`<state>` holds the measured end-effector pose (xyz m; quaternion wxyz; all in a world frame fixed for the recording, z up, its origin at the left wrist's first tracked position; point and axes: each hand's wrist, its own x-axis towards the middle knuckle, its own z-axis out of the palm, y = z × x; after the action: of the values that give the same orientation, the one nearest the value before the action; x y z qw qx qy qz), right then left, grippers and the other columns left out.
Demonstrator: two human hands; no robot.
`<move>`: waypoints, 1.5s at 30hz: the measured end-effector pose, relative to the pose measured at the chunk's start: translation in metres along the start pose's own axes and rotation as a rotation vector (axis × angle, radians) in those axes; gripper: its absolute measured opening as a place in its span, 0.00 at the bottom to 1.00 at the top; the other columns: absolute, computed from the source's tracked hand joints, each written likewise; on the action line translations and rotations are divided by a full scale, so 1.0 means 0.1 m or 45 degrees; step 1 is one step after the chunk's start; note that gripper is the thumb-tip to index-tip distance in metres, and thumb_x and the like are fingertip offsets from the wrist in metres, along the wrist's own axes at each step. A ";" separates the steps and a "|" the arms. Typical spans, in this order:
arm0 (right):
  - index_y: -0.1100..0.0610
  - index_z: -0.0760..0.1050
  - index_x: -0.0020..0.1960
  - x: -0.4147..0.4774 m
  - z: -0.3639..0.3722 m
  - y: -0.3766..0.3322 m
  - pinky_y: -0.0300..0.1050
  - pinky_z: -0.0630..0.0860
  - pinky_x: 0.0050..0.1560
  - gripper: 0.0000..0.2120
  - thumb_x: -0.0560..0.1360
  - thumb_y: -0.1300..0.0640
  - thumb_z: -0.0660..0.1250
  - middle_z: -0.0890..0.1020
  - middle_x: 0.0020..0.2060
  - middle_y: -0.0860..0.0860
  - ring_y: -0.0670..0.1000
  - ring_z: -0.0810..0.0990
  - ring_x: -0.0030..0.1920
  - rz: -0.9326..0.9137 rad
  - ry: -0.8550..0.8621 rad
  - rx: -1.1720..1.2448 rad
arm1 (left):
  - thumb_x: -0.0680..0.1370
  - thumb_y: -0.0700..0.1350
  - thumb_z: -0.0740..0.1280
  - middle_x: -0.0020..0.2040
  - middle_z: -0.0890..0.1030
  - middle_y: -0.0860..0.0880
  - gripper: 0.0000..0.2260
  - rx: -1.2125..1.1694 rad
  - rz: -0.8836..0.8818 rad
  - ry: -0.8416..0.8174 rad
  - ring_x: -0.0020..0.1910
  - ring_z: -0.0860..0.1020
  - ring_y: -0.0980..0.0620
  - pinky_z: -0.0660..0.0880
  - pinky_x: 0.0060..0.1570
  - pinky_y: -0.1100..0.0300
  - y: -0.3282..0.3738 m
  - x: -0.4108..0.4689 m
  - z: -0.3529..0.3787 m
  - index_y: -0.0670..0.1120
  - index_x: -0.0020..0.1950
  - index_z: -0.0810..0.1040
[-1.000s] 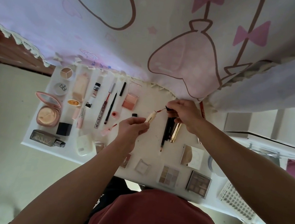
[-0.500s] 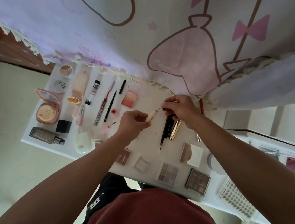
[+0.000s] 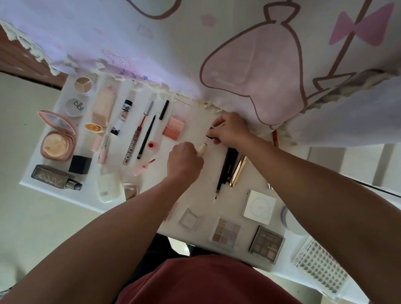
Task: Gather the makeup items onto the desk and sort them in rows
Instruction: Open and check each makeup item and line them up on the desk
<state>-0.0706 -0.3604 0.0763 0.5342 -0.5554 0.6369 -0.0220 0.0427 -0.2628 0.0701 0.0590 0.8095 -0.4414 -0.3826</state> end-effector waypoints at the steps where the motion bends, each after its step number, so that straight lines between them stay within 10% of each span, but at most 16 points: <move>1: 0.59 0.76 0.49 0.03 0.02 -0.01 0.43 0.81 0.44 0.11 0.71 0.60 0.76 0.84 0.41 0.54 0.52 0.85 0.37 0.005 0.004 -0.036 | 0.74 0.41 0.69 0.40 0.80 0.44 0.04 0.016 0.001 0.004 0.38 0.78 0.45 0.78 0.39 0.52 0.00 0.01 0.01 0.40 0.42 0.79; 30: 0.56 0.67 0.39 -0.36 -0.01 0.38 0.44 0.70 0.37 0.16 0.74 0.45 0.68 0.75 0.37 0.51 0.54 0.76 0.40 0.015 0.156 -0.922 | 0.76 0.49 0.69 0.52 0.84 0.49 0.12 0.176 0.122 0.066 0.51 0.80 0.48 0.77 0.53 0.51 -0.34 -0.42 -0.33 0.49 0.58 0.81; 45: 0.61 0.73 0.33 -0.48 -0.06 0.36 0.42 0.69 0.33 0.16 0.70 0.50 0.70 0.79 0.29 0.54 0.52 0.75 0.29 0.156 0.239 -0.242 | 0.76 0.49 0.69 0.46 0.84 0.52 0.11 0.112 0.177 0.045 0.47 0.80 0.52 0.77 0.50 0.57 -0.46 -0.60 -0.55 0.48 0.57 0.81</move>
<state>-0.1084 -0.3147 0.0877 0.4175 -0.5590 0.7161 0.0192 0.0916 -0.2025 0.1224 0.0576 0.7853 -0.5119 -0.3434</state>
